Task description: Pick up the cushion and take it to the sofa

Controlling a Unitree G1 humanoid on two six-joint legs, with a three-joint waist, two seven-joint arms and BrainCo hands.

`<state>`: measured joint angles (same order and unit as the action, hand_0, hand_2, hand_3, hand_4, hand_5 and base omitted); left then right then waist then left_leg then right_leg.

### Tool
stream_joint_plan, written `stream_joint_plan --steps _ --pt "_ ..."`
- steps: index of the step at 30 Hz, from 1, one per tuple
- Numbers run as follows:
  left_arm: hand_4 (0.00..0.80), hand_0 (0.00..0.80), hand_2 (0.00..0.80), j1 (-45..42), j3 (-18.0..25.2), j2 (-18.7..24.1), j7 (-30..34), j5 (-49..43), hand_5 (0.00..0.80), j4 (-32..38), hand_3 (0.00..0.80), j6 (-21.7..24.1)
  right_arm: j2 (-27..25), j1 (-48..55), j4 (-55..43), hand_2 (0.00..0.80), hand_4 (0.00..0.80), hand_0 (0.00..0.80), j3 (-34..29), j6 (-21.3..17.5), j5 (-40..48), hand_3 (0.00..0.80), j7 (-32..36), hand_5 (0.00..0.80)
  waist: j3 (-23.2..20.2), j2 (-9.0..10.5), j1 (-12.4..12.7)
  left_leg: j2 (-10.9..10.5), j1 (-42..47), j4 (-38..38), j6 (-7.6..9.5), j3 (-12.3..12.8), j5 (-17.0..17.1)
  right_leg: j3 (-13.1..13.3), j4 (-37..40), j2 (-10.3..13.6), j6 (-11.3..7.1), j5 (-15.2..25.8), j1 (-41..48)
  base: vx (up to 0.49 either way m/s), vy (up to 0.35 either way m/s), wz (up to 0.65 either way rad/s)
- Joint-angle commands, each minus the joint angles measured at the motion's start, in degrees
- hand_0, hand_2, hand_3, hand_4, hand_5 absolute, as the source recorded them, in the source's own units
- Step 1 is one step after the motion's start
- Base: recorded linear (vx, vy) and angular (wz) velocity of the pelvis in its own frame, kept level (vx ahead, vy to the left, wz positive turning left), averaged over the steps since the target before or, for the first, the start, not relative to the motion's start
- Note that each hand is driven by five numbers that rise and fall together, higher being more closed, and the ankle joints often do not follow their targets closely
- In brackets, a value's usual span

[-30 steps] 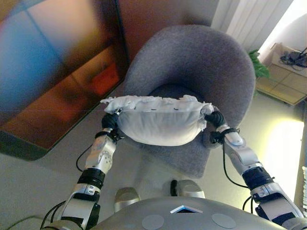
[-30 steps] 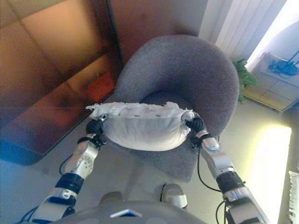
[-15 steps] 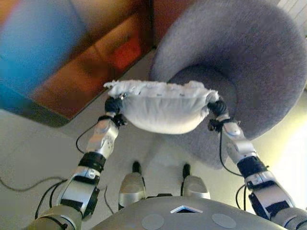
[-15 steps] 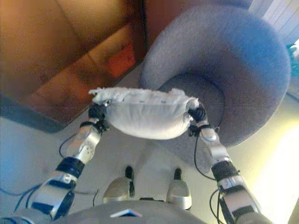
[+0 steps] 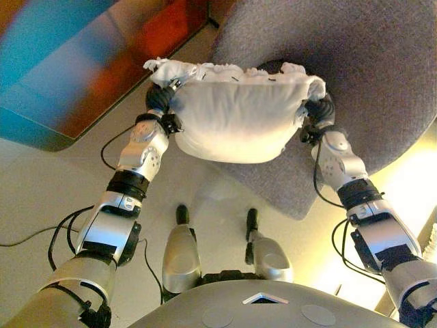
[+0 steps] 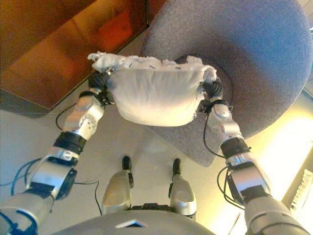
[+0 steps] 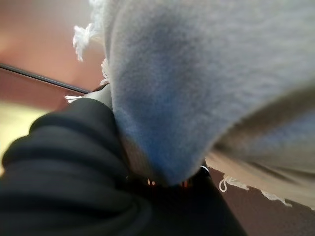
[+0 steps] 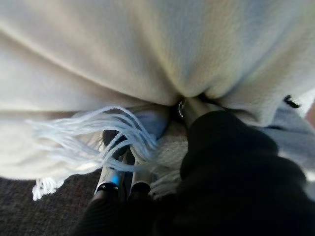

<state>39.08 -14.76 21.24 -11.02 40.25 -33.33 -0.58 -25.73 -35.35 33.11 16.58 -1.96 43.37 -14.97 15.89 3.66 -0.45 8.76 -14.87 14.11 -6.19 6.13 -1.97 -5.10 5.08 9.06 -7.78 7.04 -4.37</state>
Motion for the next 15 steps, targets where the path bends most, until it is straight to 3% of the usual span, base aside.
stream_joint_plan --steps 1,8,15 --pt "0.800 0.800 0.800 8.10 -6.63 -3.37 1.67 0.98 0.800 2.75 0.800 0.44 -0.65 -9.33 -2.50 0.800 0.800 0.800 -1.65 -5.26 0.43 0.800 -1.12 0.800 -5.40 2.03 1.14 3.98 -8.91 3.50 -4.76 -3.83 3.91 -0.14 -1.09 6.48 -6.29 -4.69 7.48 0.104 -0.002 0.00" --pt "0.800 0.800 0.800 6.70 -9.02 -6.69 0.45 0.78 0.800 8.46 0.800 -4.72 -6.48 -9.71 -1.02 0.800 0.800 0.800 -3.27 -1.39 1.17 0.800 0.28 0.800 -7.80 3.04 0.92 5.13 -7.37 3.45 -5.06 -3.43 3.91 0.12 -1.35 5.72 -6.32 -5.95 9.82 0.128 -0.038 0.02" --pt "0.800 0.800 0.800 6.58 -11.45 -11.74 -3.31 7.47 0.800 10.11 0.800 -7.12 -11.38 -15.80 7.42 0.800 0.800 0.800 -0.64 4.23 1.72 0.800 4.63 0.800 -10.75 4.19 1.03 6.64 -5.67 3.93 -5.62 -3.01 3.51 0.57 -1.51 4.88 -6.16 -6.24 11.25 0.142 -0.047 -0.04"
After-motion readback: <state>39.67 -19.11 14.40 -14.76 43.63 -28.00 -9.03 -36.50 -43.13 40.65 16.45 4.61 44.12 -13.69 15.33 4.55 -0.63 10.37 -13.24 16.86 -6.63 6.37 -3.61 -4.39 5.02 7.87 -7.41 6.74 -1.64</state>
